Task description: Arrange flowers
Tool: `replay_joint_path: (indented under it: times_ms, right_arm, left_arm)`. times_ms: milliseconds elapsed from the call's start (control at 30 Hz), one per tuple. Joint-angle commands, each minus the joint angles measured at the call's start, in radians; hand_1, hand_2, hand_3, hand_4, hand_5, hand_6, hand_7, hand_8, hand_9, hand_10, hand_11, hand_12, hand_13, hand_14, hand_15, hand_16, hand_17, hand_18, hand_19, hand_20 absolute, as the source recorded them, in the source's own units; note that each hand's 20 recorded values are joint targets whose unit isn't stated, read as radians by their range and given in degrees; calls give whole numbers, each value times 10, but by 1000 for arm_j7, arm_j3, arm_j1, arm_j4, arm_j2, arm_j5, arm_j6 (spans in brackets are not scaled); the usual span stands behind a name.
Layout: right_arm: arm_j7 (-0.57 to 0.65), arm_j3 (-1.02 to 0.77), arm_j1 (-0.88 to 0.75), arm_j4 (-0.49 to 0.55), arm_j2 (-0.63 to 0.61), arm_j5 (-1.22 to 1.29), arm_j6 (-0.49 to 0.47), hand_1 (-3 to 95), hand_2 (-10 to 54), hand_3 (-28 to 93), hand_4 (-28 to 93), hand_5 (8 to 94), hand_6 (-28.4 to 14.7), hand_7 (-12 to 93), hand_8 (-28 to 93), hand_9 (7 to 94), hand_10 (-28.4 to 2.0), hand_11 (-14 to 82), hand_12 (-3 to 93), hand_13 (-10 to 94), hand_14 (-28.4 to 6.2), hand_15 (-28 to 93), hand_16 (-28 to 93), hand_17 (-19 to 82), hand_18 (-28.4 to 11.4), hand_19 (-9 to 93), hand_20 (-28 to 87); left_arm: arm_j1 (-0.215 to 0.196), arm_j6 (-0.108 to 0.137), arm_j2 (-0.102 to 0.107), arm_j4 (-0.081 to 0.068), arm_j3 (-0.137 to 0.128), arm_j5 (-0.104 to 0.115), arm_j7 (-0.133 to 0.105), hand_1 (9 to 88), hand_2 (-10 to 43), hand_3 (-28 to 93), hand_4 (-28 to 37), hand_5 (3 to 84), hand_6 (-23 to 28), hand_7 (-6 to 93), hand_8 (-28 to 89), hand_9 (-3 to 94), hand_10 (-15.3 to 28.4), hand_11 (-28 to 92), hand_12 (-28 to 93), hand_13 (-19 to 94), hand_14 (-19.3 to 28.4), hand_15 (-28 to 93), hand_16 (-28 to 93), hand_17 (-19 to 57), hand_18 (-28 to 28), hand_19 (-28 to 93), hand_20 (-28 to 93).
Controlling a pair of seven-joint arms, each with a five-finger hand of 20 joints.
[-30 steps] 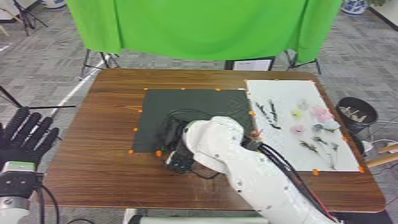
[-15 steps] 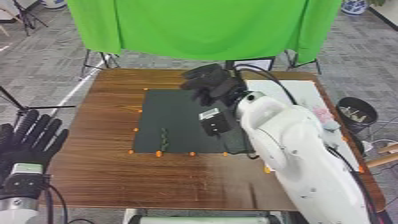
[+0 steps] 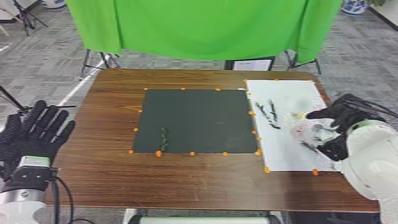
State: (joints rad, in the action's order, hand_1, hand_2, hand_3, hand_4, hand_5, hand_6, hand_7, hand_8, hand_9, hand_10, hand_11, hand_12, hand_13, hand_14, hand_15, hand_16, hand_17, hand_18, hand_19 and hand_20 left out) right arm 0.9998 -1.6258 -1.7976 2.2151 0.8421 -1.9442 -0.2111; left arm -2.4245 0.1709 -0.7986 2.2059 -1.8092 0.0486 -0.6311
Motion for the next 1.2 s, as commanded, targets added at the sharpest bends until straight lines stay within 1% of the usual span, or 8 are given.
replay_joint_path:
  times_ms: [33,267,400,833,933,1000,1167,1200]
  right_arm:
    - [57,-38,-106,-19,13,2,-92,356,-95,671,-281,540,-145,69,-83,526,-222,129,180,598,-172,719,251,360,-268,878,351]
    - [77,-32,-136,-45,23,-38,-103,411,-95,578,-283,566,-129,77,-88,530,-209,120,175,616,-162,714,247,370,-266,881,351]
    - [75,-34,-143,-59,26,-34,-96,446,-95,561,-283,591,-112,89,-94,558,-193,125,175,631,-156,709,249,379,-264,886,353]
    - [28,-5,-159,-110,35,-60,54,513,-95,670,-282,714,-28,163,-69,701,-133,163,183,696,-116,650,271,408,-239,887,353]
    - [33,6,-166,-118,33,-82,100,579,-95,633,-281,757,-22,176,-12,750,-109,119,262,707,-110,643,282,415,-233,886,356]
    - [32,13,-171,-119,31,-98,131,596,-95,636,-280,783,-12,193,-1,792,-101,77,318,713,-108,644,289,419,-231,887,357]
    - [28,16,-181,-114,26,-126,178,607,-95,664,-280,813,-9,228,32,842,-89,67,377,726,-105,649,310,427,-231,896,368]
    - [29,19,-179,-113,24,-131,191,607,-95,665,-280,815,-8,230,35,845,-88,69,380,727,-104,650,311,428,-231,897,369]
  left_arm:
    - [-13,-7,-8,0,7,-13,1,279,125,721,-283,438,82,123,-80,371,144,192,110,264,154,332,-63,-60,139,335,96]
    - [-7,-12,-21,-3,25,-22,27,280,124,722,-283,440,82,124,-82,372,144,193,109,266,154,335,-63,-60,140,338,97]
    - [-17,-9,-21,1,22,-18,23,279,125,722,-283,441,83,124,-82,372,144,193,109,267,153,335,-63,-60,140,337,97]
    - [-26,-1,-34,2,21,-5,42,280,126,721,-283,441,84,121,-82,373,146,195,109,267,154,340,-62,-60,140,340,98]
    - [-30,-2,-35,4,19,-5,44,280,127,721,-283,442,83,122,-81,373,146,194,108,267,154,340,-63,-60,140,340,98]
    - [-45,-4,-10,7,20,15,14,280,129,720,-283,442,84,121,-82,373,147,195,108,267,154,341,-63,-60,140,340,98]
    - [-55,-3,-15,9,16,17,17,279,129,720,-283,442,83,121,-82,373,147,195,108,267,154,342,-64,-60,139,340,98]
    - [-51,0,-31,9,13,6,32,279,129,721,-283,442,83,121,-82,373,147,194,108,266,154,342,-64,-61,139,341,98]
